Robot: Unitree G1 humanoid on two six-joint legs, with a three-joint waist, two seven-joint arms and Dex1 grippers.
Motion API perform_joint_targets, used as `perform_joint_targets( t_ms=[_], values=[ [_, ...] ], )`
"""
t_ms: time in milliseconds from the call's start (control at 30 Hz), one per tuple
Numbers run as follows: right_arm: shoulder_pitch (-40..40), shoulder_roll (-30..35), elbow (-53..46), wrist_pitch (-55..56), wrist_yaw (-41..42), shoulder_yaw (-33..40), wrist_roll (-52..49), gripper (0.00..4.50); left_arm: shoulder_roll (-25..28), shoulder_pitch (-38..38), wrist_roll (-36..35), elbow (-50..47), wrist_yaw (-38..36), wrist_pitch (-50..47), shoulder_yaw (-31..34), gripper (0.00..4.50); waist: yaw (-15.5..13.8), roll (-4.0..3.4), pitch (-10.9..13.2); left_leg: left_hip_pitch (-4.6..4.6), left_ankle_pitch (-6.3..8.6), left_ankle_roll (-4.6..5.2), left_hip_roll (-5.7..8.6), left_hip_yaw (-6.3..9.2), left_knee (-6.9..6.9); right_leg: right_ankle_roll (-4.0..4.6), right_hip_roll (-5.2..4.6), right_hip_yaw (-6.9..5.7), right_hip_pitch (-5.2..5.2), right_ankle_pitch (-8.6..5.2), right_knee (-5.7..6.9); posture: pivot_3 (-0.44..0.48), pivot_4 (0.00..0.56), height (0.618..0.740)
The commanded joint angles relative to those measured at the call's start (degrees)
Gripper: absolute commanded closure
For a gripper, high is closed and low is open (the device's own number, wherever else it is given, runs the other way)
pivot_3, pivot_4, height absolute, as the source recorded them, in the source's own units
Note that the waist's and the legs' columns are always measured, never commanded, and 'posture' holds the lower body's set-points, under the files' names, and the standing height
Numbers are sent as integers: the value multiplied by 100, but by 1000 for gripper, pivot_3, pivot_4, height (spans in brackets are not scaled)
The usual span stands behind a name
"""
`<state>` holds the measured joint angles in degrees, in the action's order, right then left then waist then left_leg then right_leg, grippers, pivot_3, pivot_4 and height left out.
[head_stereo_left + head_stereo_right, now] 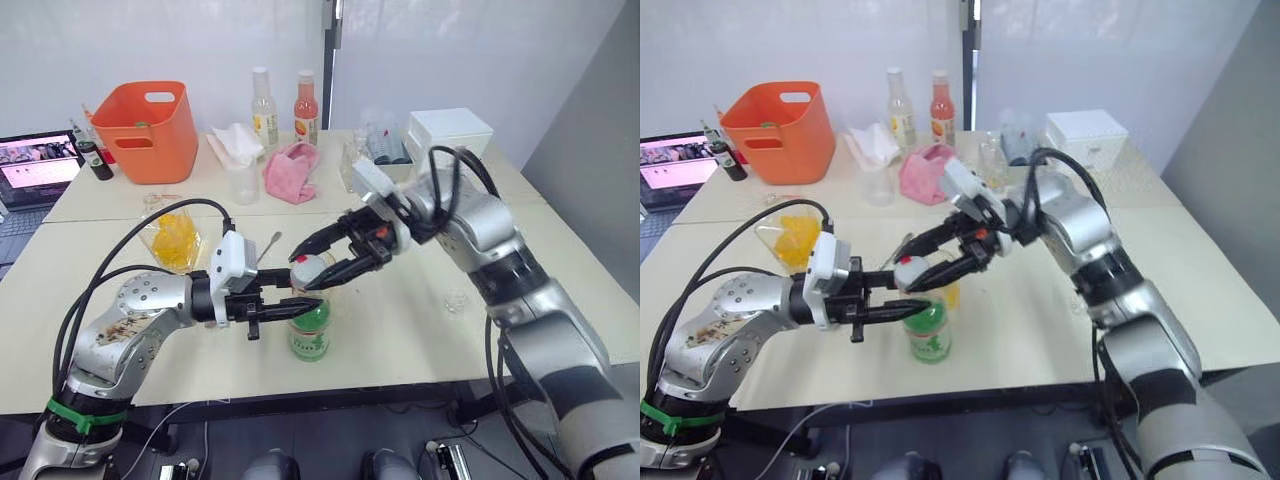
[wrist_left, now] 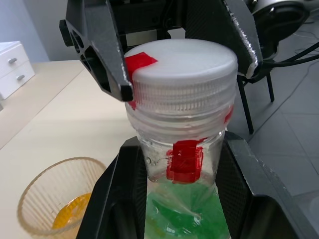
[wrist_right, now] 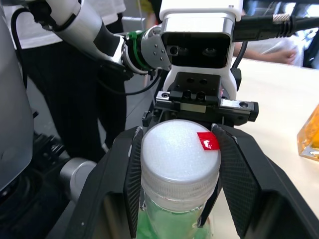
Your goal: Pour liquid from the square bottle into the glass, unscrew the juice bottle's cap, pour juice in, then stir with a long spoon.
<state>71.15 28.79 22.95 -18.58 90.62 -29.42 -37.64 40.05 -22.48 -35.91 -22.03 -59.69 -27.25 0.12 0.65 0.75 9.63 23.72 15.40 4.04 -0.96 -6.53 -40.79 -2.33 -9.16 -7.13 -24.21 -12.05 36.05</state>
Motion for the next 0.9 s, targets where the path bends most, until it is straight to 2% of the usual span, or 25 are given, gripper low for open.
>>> perform_joint_targets(
  t_ms=[33,133,233,300,367,467,500,633,733,900],
  values=[
    [321,-22,476,580,188,-670,-143,2821,37,32,94,-159,-49,25,-131,3046,11,0,0,-1,-1,-2,0,0,-1,0,-2,1,0,0,-1,0,150,713],
    [487,82,560,720,188,-1049,-375,2821,44,74,99,-163,-53,54,-108,3046,20,0,0,-17,-2,-7,0,-2,0,2,-5,6,3,-1,-6,0,150,713],
    [564,150,547,598,188,-1066,-599,2821,43,116,101,-179,-46,76,-95,3046,18,-1,0,-27,-3,-12,-2,-1,2,7,-7,9,3,-2,0,0,150,713],
    [606,196,528,415,188,-984,-700,1789,42,130,94,-174,-39,92,-95,3046,16,-1,0,-25,-4,-13,-2,-2,3,8,-10,10,-1,-2,2,0,150,713],
    [572,280,387,247,188,-710,-780,1089,44,152,83,-197,-25,98,-96,3046,11,-1,0,-21,-3,-13,-1,-2,3,9,-11,10,-4,-2,1,0,150,713],
    [379,468,-38,-176,99,59,-895,110,37,165,72,-226,-1,92,-103,3046,-23,-2,1,5,-4,-13,1,-1,2,8,-15,4,-18,-1,1,0,150,713],
    [281,523,-227,-337,37,302,-903,110,34,166,67,-236,9,87,-103,3046,-43,-1,1,9,-4,-12,1,-1,2,8,-14,2,-18,-1,2,0,150,713],
    [-728,1114,-2077,-1176,-1077,1315,-1090,110,-4,137,58,-249,69,58,-125,3046,-99,-1,0,13,4,-3,2,1,4,2,-14,-8,-7,1,-11,0,150,713],
    [-1542,1369,-3554,-2088,-2476,1902,-1318,110,-14,116,46,-225,82,48,-119,3046,-107,-1,1,13,7,-4,1,-3,4,1,-14,-9,-7,2,-13,0,150,713],
    [-2599,1091,-5301,-3224,-4952,2590,-1728,110,-80,43,75,-114,116,65,-126,3046,-122,-1,0,6,4,-10,-1,-6,3,3,-17,-2,-12,1,-19,0,150,713]
  ],
)
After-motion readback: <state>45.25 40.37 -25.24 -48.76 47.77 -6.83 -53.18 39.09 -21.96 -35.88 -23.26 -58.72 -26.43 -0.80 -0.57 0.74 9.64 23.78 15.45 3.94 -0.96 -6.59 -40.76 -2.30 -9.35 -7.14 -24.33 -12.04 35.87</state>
